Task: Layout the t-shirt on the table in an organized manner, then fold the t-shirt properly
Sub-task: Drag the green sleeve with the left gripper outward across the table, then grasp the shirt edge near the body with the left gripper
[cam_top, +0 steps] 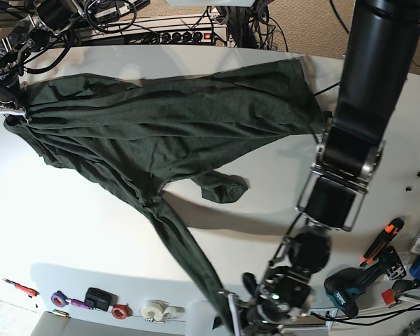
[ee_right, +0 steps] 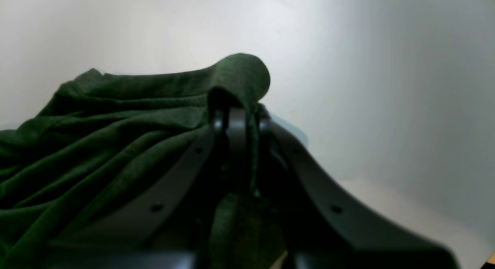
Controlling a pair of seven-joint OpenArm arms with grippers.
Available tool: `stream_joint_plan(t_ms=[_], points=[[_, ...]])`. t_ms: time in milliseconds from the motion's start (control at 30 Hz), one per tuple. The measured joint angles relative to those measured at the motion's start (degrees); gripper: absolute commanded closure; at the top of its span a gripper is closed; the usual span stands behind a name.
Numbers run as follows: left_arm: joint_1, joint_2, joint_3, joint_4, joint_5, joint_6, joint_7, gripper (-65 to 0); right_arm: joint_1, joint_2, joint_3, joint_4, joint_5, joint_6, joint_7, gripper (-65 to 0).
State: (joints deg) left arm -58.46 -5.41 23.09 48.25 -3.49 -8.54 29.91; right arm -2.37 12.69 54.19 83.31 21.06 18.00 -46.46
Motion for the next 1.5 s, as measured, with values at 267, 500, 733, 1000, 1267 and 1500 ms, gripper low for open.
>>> stream_joint_plan(t_ms=[267, 500, 733, 1000, 1267, 1500], points=[[0.00, -5.55, -0.02, 0.11, -7.85, -5.31, 9.14, -38.0, 0.00, 0.00, 0.00, 0.00, 0.04, 0.00, 0.00, 0.0], [0.04, -9.73, 0.07, 0.87, -35.71, -24.33, 23.63, -33.1, 0.00, 0.00, 0.00, 0.00, 0.17, 0.00, 0.00, 0.0], [8.26, -16.15, 0.09, 1.90, -77.83, -31.56, 51.08, -27.6, 0.00, 0.00, 0.00, 0.00, 0.26, 0.04, 0.24, 0.0], [27.76, -20.96, 0.13, 17.88, -79.43, -31.39, 50.95, -26.7, -0.11, -0.02, 0.02, 0.00, 1.49, 0.02, 0.26, 0.0], [40.83, -22.23, 0.11, 47.54, -78.31, -31.43, 50.66, -24.4, -0.04, 0.00, 0.02, 0.00, 0.85, 0.22, 0.04, 0.0], [45.62, -28.26, 0.00, 61.29, -48.52, -31.43, 39.63, -24.4, -0.02, -0.02, 0.02, 0.00, -0.20, 0.24, -0.22, 0.0]])
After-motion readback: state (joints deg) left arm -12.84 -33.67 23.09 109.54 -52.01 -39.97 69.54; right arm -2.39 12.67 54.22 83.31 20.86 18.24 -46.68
